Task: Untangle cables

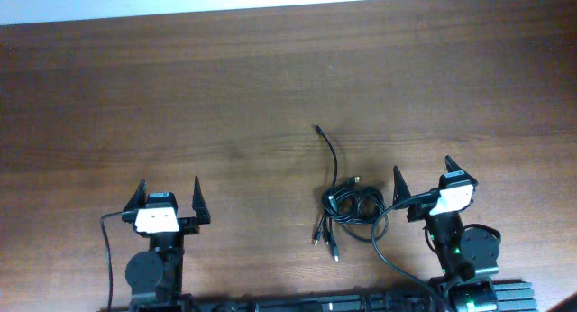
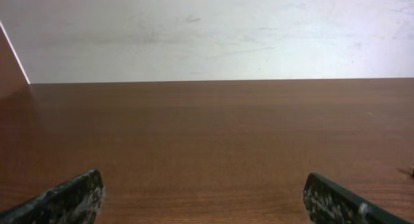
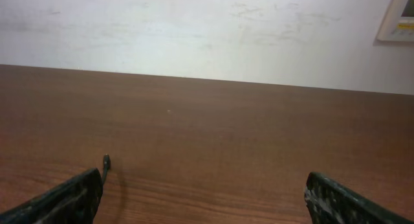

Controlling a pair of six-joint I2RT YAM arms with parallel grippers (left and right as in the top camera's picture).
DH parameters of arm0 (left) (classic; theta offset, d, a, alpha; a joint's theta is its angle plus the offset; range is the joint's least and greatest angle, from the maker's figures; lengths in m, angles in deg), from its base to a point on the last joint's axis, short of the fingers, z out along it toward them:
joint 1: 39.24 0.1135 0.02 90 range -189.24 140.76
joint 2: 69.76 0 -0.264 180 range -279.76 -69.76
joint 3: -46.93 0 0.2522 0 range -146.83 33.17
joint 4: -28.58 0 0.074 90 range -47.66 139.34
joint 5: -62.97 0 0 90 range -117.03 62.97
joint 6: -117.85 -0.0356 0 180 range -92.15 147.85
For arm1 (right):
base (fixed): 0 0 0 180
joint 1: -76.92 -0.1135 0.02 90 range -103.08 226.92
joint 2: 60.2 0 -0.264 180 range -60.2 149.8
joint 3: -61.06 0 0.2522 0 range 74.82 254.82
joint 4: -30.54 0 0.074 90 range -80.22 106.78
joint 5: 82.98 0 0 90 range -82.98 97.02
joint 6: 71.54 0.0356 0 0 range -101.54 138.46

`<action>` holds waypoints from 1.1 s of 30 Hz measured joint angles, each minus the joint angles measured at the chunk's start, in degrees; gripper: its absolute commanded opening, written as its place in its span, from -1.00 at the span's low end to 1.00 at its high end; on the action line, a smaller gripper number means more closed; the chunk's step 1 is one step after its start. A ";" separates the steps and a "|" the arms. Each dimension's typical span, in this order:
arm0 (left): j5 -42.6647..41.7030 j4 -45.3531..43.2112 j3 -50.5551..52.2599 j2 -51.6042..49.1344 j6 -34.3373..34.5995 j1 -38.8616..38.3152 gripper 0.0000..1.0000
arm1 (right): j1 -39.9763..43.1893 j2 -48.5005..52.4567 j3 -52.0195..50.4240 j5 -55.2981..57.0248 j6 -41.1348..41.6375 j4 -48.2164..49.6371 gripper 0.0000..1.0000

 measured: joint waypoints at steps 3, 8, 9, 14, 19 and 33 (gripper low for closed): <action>0.00 0.00 0.02 0.00 0.00 0.00 0.98 | 0.00 0.00 0.00 0.00 0.00 0.00 0.97; 0.00 0.00 0.02 0.00 0.00 0.00 0.98 | 0.00 0.00 0.00 0.00 0.00 0.00 0.97; 0.00 0.00 0.00 0.00 0.02 0.00 0.98 | 0.00 0.00 0.00 0.00 0.02 0.00 0.97; 0.02 0.00 0.02 0.00 0.00 0.00 0.98 | 0.00 0.00 0.00 0.00 -0.02 0.00 0.97; 0.02 0.00 0.00 0.00 0.00 0.00 0.98 | 0.00 0.00 0.00 0.00 0.02 0.00 0.97; 0.00 -0.35 -1.49 0.00 0.00 0.00 0.98 | 0.00 0.00 0.00 0.00 0.00 0.00 0.97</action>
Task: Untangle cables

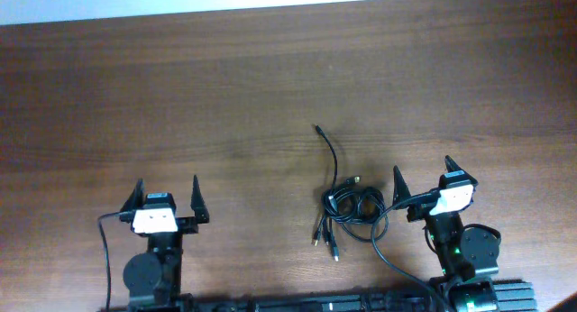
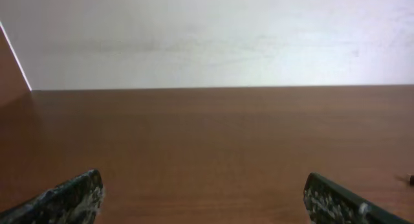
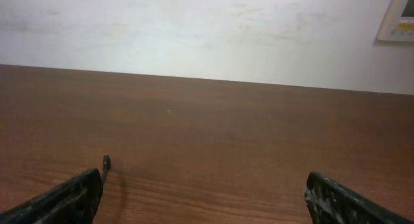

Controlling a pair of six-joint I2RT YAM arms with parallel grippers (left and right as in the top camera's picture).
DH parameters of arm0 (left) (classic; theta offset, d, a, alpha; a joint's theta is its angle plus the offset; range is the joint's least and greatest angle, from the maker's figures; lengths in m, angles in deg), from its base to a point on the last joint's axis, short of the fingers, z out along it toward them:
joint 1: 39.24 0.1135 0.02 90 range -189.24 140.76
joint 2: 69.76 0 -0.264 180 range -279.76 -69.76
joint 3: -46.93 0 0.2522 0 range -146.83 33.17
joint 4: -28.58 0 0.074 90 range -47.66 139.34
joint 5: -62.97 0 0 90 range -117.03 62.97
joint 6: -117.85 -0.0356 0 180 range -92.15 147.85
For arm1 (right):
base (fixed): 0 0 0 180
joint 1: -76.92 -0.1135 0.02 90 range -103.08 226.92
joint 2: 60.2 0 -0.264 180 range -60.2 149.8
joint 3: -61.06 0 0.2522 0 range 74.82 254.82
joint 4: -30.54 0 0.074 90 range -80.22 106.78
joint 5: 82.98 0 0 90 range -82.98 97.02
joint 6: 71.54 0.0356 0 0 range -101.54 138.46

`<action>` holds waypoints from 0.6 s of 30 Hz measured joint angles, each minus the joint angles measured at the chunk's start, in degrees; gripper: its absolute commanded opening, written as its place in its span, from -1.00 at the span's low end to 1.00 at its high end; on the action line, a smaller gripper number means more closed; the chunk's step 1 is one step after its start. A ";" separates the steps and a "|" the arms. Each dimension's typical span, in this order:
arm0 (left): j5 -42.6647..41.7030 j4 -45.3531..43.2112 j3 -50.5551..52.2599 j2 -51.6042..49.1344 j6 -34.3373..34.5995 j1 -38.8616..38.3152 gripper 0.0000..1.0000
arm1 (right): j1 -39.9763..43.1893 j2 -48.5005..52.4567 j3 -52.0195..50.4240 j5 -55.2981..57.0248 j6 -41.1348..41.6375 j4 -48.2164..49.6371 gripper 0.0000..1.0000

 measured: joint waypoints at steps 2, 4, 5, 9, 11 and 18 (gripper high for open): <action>-0.02 1.70 -1.33 0.00 0.00 0.00 0.98 | 0.00 0.00 0.00 0.00 0.00 0.00 0.97; -0.04 3.06 -3.15 0.00 0.00 0.00 0.98 | 0.00 0.00 0.00 0.00 -0.02 0.00 0.97; -0.09 3.91 -4.24 -0.02 0.00 0.00 0.98 | 0.00 0.00 0.00 0.00 0.00 0.00 0.97; -2.43 6.10 -10.99 -4.70 0.00 0.00 0.98 | 0.00 0.00 0.00 0.02 0.00 0.00 0.97; -3.48 7.28 -14.10 -8.52 0.00 0.00 0.98 | 0.00 -0.13 0.00 0.02 0.00 -0.02 0.97; -7.74 24.85 -38.29 -29.49 -2.05 0.00 0.98 | 0.00 -0.22 0.00 0.20 -0.02 -0.02 0.97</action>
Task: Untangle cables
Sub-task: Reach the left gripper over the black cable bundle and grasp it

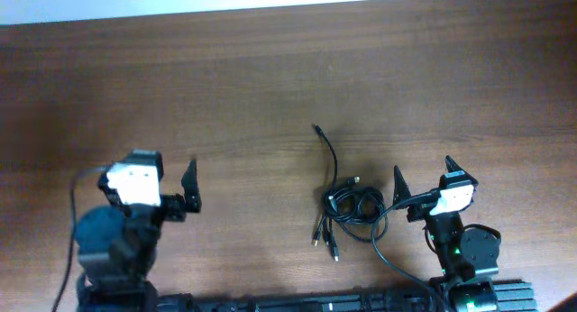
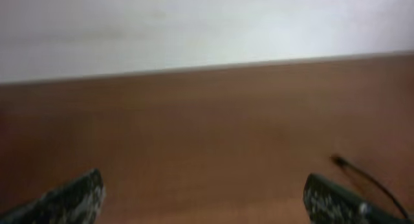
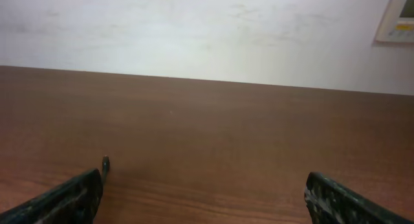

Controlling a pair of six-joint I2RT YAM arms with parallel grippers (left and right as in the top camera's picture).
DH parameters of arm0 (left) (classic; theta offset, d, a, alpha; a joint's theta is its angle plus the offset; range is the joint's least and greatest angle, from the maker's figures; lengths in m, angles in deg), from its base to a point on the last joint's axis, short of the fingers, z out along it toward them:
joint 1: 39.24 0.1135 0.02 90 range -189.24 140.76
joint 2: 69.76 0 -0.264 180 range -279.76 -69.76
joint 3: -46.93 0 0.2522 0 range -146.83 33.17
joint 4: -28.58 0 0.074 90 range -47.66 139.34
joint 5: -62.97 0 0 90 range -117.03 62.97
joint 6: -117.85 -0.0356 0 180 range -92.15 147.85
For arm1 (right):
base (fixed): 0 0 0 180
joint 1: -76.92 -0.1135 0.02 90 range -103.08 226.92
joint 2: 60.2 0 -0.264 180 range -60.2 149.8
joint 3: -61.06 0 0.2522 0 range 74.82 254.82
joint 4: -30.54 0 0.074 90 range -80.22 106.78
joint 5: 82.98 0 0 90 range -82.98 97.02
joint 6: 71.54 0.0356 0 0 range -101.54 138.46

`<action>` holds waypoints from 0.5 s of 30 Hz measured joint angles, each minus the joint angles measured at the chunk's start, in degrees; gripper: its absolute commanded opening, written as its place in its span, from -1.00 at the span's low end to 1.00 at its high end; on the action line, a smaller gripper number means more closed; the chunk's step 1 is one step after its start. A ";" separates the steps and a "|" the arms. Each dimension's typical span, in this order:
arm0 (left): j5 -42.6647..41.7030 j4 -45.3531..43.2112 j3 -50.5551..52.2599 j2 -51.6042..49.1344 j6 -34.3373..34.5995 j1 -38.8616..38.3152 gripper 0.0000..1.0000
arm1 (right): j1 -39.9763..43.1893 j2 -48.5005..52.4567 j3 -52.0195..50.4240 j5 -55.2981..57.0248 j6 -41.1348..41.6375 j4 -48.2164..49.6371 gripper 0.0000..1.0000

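Observation:
A tangle of thin black cables (image 1: 353,206) lies on the table just left of my right arm. One strand runs up to a free end (image 1: 317,129), and short plug ends (image 1: 326,243) stick out below. My right gripper (image 1: 423,168) rests open beside the tangle, and the strand's tip (image 3: 105,162) shows by its left finger. My left gripper (image 2: 204,214) is open and empty. It is raised and turned toward the cables, with one finger (image 1: 190,178) showing overhead. A cable end (image 2: 341,162) shows blurred at the right of the left wrist view.
The brown wooden table (image 1: 270,68) meets a white wall at its far edge. A black rail (image 1: 315,305) with the arm bases runs along the front edge. A framed picture (image 3: 401,17) hangs on the wall at the far right.
My left arm has risen and turned to the right. Its blurred wrist view now takes in a cable end. The right arm and the cables are where they were.
At first both arms sat at rest with open grippers, with the tangle lying beside the right arm. Then the left wrist view had tipped slightly upward. Now the left arm stands lifted and turned toward the cables. The cables have not moved.

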 measured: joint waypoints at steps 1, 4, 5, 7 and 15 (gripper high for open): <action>-1.44 2.29 -3.23 -2.75 -0.68 0.00 0.98 | 0.00 0.00 0.00 0.00 0.02 0.00 0.97; -6.27 7.48 -12.74 -12.87 -2.03 0.00 0.98 | 0.00 0.00 0.00 0.02 0.00 0.02 0.97; -7.61 11.15 -16.09 -16.17 -2.21 -0.09 0.98 | 0.00 -0.02 0.00 0.02 0.04 0.00 0.97; -10.12 14.05 -22.93 -25.00 -2.43 -1.22 0.98 | 0.00 0.04 0.00 0.04 0.04 0.00 0.97; -11.10 17.03 -27.69 -46.14 -3.67 -17.62 0.98 | 0.00 0.00 0.00 0.02 0.00 0.00 0.97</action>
